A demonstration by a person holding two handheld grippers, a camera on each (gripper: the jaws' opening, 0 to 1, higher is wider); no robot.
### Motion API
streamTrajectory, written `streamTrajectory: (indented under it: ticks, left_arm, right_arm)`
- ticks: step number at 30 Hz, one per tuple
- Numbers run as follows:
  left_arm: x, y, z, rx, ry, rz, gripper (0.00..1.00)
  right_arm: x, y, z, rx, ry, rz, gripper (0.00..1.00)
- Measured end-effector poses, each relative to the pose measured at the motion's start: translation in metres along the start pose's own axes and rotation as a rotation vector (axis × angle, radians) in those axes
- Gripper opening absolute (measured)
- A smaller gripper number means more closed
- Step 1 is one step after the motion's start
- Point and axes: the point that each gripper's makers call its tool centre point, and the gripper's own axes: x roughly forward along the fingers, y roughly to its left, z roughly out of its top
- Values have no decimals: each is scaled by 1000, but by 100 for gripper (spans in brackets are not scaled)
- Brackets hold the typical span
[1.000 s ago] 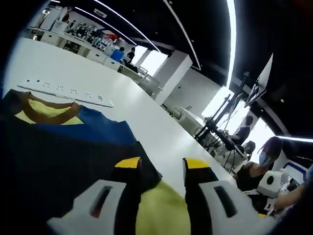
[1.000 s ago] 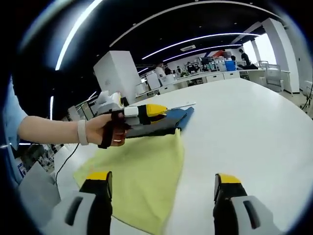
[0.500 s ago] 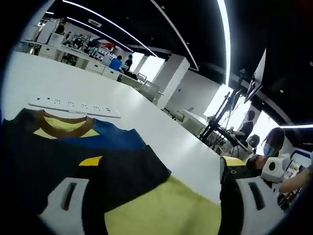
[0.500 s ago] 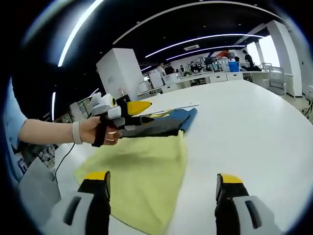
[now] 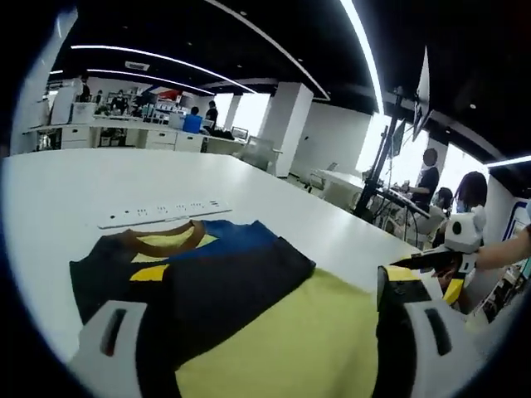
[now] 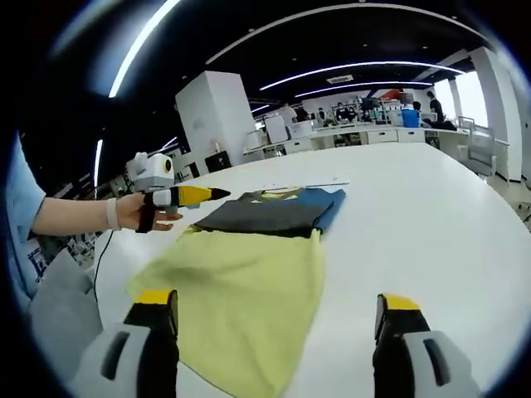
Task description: Fold the garment on the visible template until the final outline fits inside the template.
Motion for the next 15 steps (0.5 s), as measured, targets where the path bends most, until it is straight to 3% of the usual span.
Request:
streamTrajectory:
  ticks: [10, 15]
  left_arm:
    - [-54, 18, -9, 20, 22, 71, 99]
    - [-83, 16, -17, 36, 34, 90, 99]
  right_arm:
    - [4, 2, 12, -51, 8, 20, 100]
    - [3, 5, 15, -77, 23, 27, 100]
